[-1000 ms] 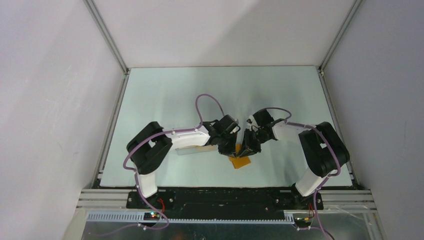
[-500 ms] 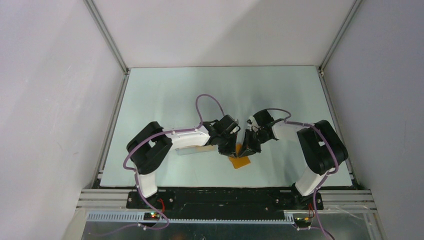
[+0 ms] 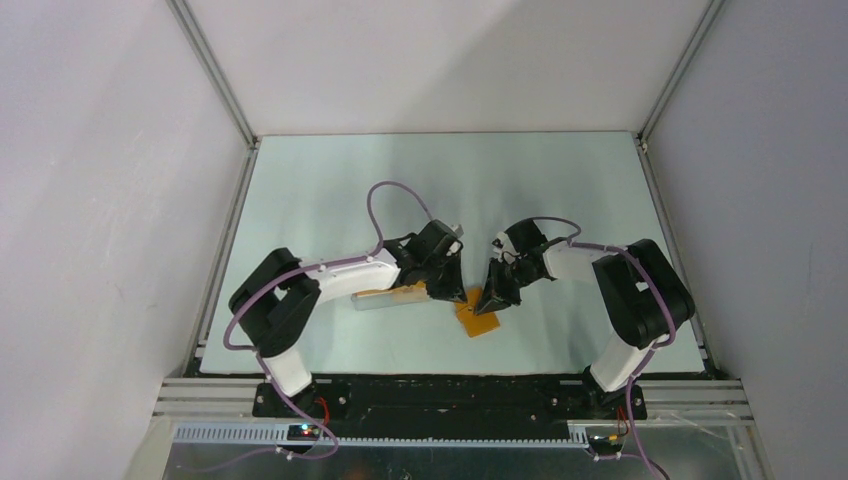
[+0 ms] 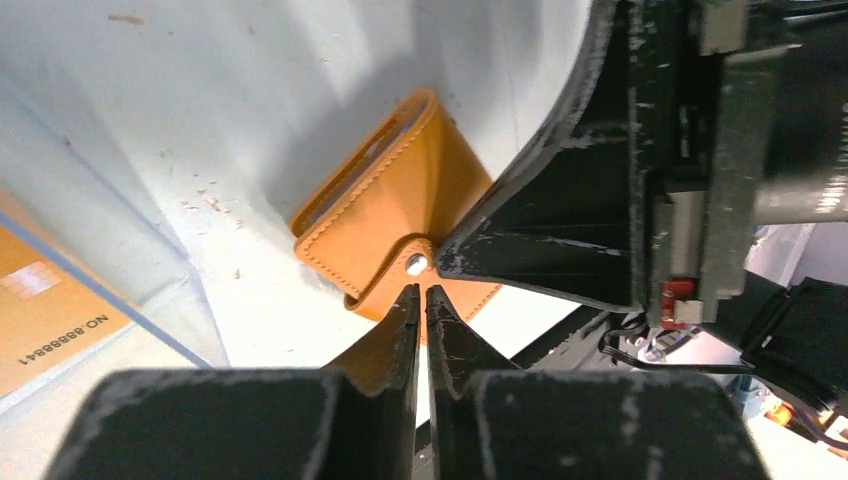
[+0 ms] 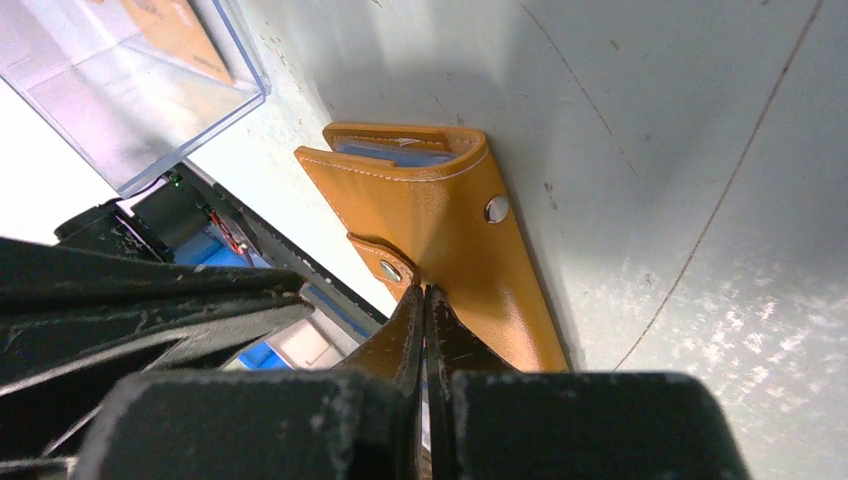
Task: Put the credit cards into the card holder
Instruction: Close the card holder at the center of the board, then reset both arms
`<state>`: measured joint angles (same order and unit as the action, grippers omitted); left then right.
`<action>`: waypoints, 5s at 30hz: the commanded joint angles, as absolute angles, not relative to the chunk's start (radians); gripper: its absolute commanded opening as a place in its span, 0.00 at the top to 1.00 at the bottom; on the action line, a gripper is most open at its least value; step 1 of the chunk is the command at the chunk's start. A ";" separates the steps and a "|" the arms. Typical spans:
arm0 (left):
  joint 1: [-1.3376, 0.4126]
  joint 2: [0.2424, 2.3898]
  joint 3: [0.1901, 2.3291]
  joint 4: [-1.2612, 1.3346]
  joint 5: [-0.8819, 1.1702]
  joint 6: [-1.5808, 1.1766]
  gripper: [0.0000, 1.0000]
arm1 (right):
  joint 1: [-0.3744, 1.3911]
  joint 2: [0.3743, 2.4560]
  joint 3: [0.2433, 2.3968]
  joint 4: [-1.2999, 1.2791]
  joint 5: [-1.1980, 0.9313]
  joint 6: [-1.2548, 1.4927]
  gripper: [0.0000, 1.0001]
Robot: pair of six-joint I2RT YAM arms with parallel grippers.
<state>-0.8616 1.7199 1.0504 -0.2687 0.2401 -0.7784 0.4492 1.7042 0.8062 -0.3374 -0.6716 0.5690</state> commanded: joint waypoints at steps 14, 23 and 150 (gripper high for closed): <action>-0.897 1.843 1.083 -0.247 0.237 -0.780 0.98 | 0.461 1.723 0.804 -0.285 -0.593 0.569 0.96; -0.902 1.846 1.083 -0.248 0.238 -0.780 1.00 | 0.449 1.716 0.775 -0.240 -0.628 0.590 0.77; -0.131 1.065 0.710 0.068 -0.263 -0.359 0.00 | 0.217 0.907 0.556 0.016 0.329 0.230 0.01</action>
